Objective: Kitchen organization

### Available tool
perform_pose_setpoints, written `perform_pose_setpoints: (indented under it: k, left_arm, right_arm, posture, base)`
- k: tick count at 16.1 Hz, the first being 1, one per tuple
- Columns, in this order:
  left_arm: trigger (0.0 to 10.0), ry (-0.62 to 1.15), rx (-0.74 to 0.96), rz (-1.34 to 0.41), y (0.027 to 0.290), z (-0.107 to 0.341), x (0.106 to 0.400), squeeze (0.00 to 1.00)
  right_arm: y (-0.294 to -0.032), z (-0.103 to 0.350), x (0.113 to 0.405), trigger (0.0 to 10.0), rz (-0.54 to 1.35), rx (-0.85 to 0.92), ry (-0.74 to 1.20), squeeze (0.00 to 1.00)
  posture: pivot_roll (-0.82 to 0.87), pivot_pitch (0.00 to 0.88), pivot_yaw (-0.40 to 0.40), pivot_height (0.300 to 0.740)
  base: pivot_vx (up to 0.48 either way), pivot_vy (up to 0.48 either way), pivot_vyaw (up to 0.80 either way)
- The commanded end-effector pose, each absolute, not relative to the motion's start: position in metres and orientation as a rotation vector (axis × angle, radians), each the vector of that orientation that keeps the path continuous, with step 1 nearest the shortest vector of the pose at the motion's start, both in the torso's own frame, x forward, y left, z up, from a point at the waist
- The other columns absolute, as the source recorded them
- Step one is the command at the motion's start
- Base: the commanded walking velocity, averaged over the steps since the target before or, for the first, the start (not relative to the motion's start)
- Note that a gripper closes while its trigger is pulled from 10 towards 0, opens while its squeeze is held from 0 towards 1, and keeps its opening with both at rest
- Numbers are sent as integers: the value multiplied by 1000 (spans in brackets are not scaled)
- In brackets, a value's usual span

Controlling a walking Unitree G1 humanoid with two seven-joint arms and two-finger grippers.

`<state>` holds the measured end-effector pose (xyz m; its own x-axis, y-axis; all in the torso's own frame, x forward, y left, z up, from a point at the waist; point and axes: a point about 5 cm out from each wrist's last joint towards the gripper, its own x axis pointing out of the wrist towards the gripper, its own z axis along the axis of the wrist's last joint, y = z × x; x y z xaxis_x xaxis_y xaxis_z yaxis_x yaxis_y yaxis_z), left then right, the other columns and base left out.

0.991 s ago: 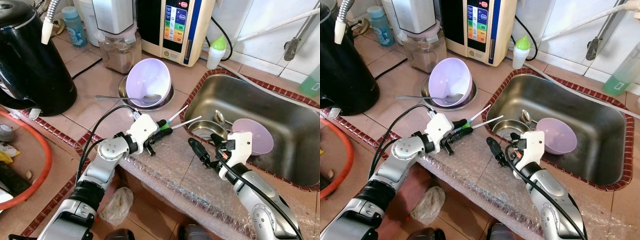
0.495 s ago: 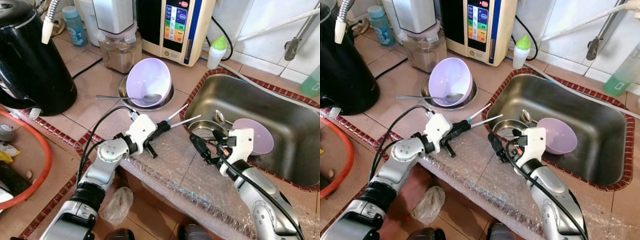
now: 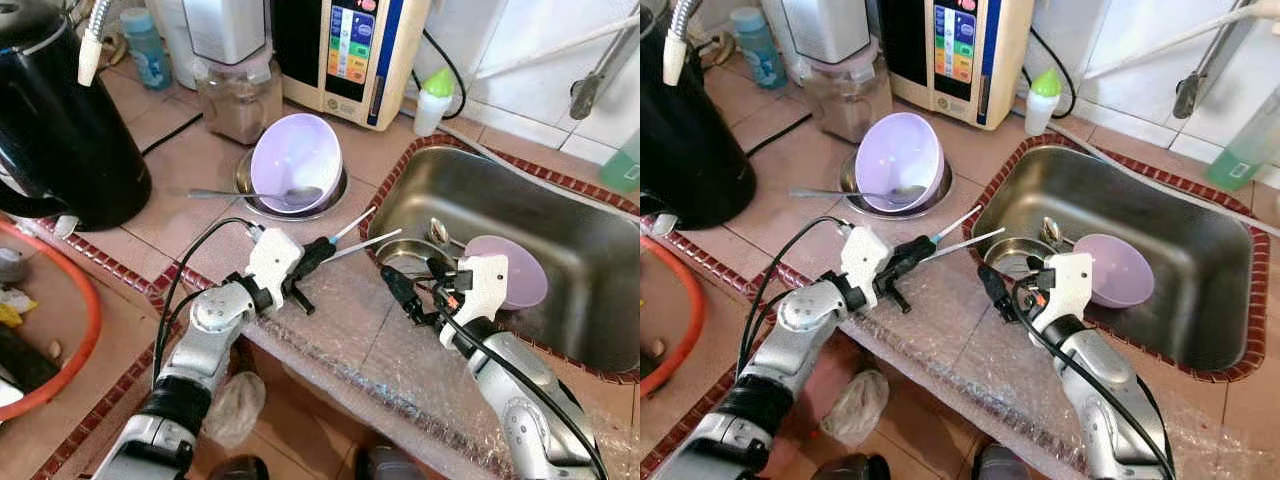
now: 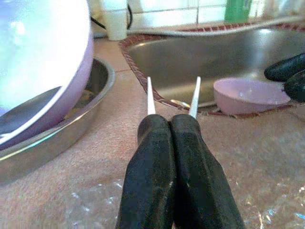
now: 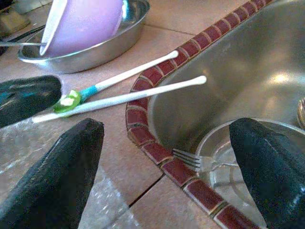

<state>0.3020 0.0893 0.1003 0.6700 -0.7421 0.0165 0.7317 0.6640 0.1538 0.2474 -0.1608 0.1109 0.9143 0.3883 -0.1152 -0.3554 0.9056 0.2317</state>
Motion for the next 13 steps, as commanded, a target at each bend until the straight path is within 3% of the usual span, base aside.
perform_pose_setpoints:
  k: [1,4,5,6,8,9,12,13]
  left_arm:
    - [0,-71,111,-846,90,99,295,0]
    - [0,-137,107,-841,90,109,281,0]
    - [0,-151,105,-830,90,112,279,1000]
    - [10000,-150,85,-846,90,115,273,1000]
    - [10000,-157,110,-847,89,117,267,1000]
    - [10000,-166,115,-838,90,119,264,1000]
    - [10000,-166,125,-832,89,123,258,1000]
    - [10000,-160,128,-831,89,124,255,1000]
  right_arm:
    - [-166,111,250,10000,340,233,154,0]
    - [-158,115,264,10000,313,346,140,0]
    - [-156,116,266,10000,319,348,138,0]
    - [-153,116,271,10000,324,356,140,0]
    - [-152,116,277,10000,302,408,149,0]
    - [-151,115,283,10000,283,444,154,1000]
    - [-149,116,291,10000,266,472,160,1000]
    - [-148,114,294,10000,261,502,168,0]
  posture:
    - [-183,89,-18,740]
    - [-151,103,-26,740]
    - [-144,106,-28,740]
    - [-135,109,-31,740]
    - [-116,112,-35,740]
    - [-109,112,-36,740]
    - [-89,116,-40,740]
    - [-78,119,-39,740]
  base:
    - [0,0,0]
    - [0,0,0]
    - [0,0,0]
    - [0,0,0]
    - [0,0,0]
    - [0,0,0]
    - [0,0,0]
    - [0,0,0]
